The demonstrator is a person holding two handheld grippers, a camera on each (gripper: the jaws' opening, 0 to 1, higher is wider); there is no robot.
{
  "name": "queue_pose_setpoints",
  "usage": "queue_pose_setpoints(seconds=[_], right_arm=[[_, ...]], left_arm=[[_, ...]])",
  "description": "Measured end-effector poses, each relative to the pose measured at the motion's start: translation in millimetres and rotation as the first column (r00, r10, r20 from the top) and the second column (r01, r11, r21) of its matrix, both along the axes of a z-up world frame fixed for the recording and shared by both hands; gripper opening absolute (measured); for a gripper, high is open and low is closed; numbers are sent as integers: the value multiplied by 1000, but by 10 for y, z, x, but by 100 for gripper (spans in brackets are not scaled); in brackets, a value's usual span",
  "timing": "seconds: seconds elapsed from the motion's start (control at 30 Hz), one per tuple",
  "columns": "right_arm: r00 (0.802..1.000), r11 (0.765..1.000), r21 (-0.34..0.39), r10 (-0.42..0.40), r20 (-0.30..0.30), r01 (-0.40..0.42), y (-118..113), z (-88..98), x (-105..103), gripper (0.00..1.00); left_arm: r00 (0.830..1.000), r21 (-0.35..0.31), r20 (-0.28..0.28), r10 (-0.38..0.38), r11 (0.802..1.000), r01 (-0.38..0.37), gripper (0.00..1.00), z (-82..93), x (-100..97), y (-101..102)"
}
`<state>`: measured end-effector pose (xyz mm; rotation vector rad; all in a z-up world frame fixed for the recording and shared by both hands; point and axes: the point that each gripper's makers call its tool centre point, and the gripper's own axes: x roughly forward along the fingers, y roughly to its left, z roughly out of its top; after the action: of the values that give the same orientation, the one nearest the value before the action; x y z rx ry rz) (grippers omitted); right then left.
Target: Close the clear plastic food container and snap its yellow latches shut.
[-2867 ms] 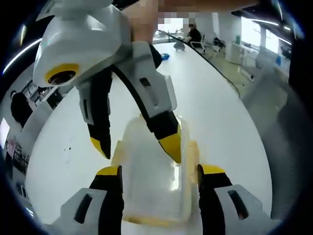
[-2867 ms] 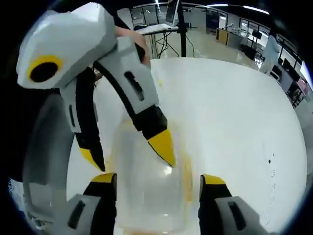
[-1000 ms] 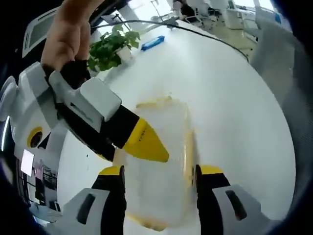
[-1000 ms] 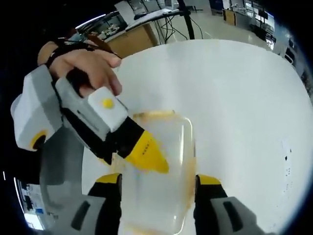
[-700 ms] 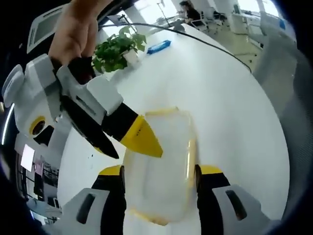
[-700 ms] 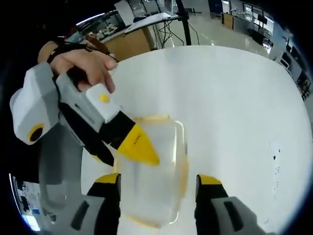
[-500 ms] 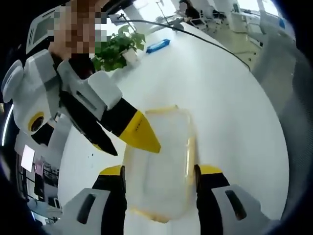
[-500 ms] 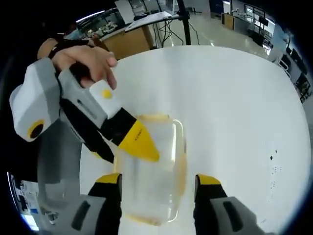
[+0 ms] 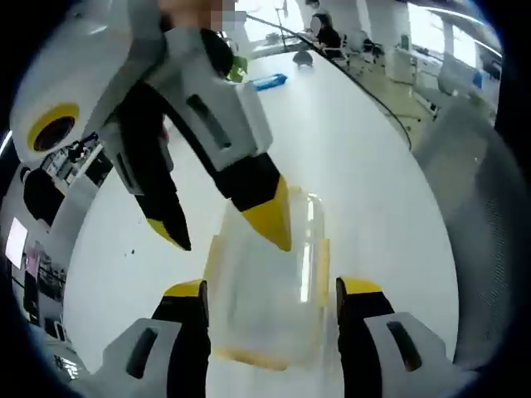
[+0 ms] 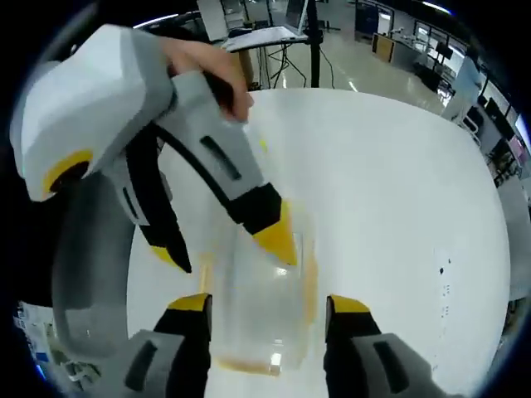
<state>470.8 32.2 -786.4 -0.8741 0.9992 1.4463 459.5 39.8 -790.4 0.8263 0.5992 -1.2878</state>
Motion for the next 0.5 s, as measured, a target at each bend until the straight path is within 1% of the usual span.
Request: queue_pose_setpoints(seconds=[0.03,0.07,0.1,0.13,0.17,0.2,0.23,0.27,0.3,0.33,0.37,0.4,0.47,0.5], right_arm=[[1000,1000,2,2,9,-2,-2,-1,-21,53],[1000,1000,4,5,25,-5,-3,-3,-36,53],[998,1000,6,5,59,-5,-11,-8,-32,53],[997,1000,6,3,82,-3,-18,-6,-29,53],[996,1000,21,-3,90,1,-9,3,-47,53],[995,998,54,-25,95,20,18,30,-77,53],[995,997,73,-38,97,30,24,48,-93,53],[994,996,86,-46,102,37,28,63,-100,54],[993,996,81,-47,105,39,-8,56,-122,54],[993,996,74,-47,106,39,-28,39,-133,54],[993,997,64,-47,111,40,-58,12,-137,54],[992,997,59,-49,115,43,-75,-5,-133,55],[991,996,60,-79,109,73,-108,-27,-110,54],[988,990,90,-120,94,111,-81,-18,-107,54]], left_arm=[[1000,43,7,-16,999,15,59,-8,32,50],[999,70,23,-40,997,39,58,-1,73,77],[999,52,8,-34,998,33,58,8,79,49],[999,78,-30,-34,996,37,57,-2,86,81],[999,73,-36,-35,997,37,57,16,110,69],[997,63,-66,-37,997,41,57,36,115,54],[994,55,-106,-39,997,45,56,41,81,43],[989,41,-139,-42,998,48,56,50,58,25],[987,43,-157,-46,998,53,56,50,59,27],[989,55,-136,-52,997,60,56,43,92,38],[990,90,-123,-63,993,75,55,19,101,78],[991,100,-114,-69,992,80,54,16,110,88],[991,95,-113,-70,992,81,53,10,111,65],[989,83,-131,-69,993,81,53,9,81,44]])
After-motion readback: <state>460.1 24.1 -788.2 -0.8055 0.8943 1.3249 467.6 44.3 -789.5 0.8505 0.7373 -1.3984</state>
